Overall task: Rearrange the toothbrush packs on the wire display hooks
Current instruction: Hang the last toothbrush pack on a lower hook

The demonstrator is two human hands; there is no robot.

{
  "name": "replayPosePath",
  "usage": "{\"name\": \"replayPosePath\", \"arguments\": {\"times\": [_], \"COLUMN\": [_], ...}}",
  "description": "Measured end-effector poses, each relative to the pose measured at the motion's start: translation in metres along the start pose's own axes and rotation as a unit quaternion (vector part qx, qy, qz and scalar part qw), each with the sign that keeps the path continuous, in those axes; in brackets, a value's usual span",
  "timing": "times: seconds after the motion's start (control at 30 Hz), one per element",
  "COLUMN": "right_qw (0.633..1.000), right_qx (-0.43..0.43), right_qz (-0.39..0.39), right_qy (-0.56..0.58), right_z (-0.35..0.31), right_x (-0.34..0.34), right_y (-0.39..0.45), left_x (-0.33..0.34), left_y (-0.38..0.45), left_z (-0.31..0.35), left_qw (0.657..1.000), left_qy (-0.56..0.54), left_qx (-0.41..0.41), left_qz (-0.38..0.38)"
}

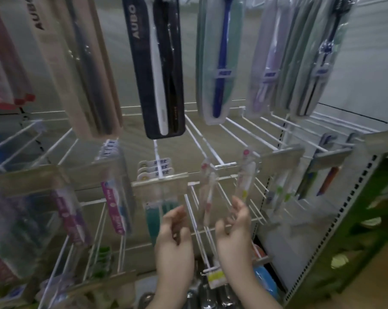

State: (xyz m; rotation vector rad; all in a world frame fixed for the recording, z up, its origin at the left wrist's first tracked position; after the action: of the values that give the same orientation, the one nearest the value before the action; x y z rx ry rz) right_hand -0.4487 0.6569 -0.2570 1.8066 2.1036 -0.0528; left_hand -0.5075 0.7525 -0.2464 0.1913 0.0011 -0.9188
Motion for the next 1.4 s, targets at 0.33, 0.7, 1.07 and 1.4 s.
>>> {"name": "replayPosePath", "arguments": {"times": [0.33,0.7,1.07,1.4], "right_qw": [0.994,0.985,0.997,0.942], "right_qx": [0.057,0.054,0.026,0.056], "right_qz": [-0.075,-0.164,-0.063,-0.228], "right_qy": [-0.046,-0.009,0.037,0.241], "right_z": [0.013,0.02,0.071,0.063], "right_x": [-0.053,-0.095,-0.188,-0.192], "right_y": [0.055,0.052,0.077,0.099], "left_x": [0.077,0.116,0.243,0.275], "left_y": [0.005,-0.015,-0.034,-0.023], "left_z": [0.002,0.016,0.044,0.059], "left_qw": [0.996,0.992,0.996,0.992], "left_qy": [0.036,-0.024,-0.045,-0.025], "left_qx": [-0.059,-0.032,-0.023,-0.085], "left_qz": [-0.065,0.122,-0.079,-0.095]}}
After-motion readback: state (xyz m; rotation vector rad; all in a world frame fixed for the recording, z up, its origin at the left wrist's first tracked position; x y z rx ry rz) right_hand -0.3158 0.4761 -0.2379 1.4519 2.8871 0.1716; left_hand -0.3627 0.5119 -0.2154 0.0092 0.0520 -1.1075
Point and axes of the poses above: each hand's wrist, its own y-axis towards the middle knuckle, its own x-axis out of the palm, z = x × y, the point moved 2 cm from there along y, towards the middle knuckle, and after that the axes turned 9 degrees about -z, right-handed, at the moved point
